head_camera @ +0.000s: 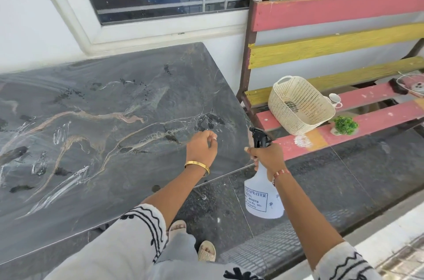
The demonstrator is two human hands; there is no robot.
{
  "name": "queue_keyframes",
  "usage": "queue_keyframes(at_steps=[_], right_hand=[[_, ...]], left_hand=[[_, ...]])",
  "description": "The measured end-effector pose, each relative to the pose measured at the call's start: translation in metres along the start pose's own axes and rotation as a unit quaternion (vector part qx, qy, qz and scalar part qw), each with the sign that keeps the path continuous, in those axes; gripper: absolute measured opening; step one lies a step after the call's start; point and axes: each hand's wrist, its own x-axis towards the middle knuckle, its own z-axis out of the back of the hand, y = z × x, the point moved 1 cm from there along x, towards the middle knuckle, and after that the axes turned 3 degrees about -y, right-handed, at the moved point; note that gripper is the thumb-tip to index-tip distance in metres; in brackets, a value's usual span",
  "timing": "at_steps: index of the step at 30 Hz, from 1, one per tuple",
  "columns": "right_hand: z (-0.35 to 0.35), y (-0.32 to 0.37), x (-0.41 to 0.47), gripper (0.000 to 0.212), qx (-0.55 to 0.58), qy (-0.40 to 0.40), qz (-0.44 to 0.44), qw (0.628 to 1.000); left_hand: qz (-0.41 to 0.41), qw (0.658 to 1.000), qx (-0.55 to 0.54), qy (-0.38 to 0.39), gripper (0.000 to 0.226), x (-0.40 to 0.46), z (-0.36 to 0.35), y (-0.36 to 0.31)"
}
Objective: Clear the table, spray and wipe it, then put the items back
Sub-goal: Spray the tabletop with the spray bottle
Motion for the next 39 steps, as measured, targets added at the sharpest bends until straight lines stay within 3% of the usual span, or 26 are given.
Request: queue_keyframes(at_steps=[6, 13, 15, 21, 26, 30, 39], right_hand=[[0.008, 0.01, 0.01, 0.03, 0.003, -0.009, 0.024, 1.0], [0.025, 0.032, 0.039, 0.017, 0.046, -0.036, 0.056, 0.997], [0.03, 0.042, 0.045, 0.025, 0.089, -0.021, 0.065, 0.994], [0.049, 0.066, 0.062, 0.024, 0.195, -0.024, 0.111, 0.974], [0.069, 0.065, 0.08, 0.04, 0.195, -0.079, 0.117, 0.971], [0.094, 0.061, 0.097, 0.005, 0.184, -0.105, 0.109, 0.971], [0.182, 0.043, 0.182, 0.021, 0.104, -0.117, 0.128, 0.979]], left_hand=[[-0.015, 0.999, 0.005, 0.029, 0.018, 0.023, -0.018, -0.012], [-0.053, 0.996, -0.023, 0.074, 0.017, 0.062, -0.05, -0.038], [-0.07, 0.994, -0.028, 0.084, 0.017, 0.074, -0.057, -0.047], [-0.096, 0.986, -0.036, 0.129, 0.018, 0.106, -0.087, -0.07], [-0.117, 0.979, -0.033, 0.164, 0.02, 0.109, -0.114, -0.087], [-0.125, 0.976, -0.037, 0.175, 0.019, 0.112, -0.14, -0.106], [-0.102, 0.976, -0.035, 0.19, 0.016, 0.123, -0.245, -0.165]])
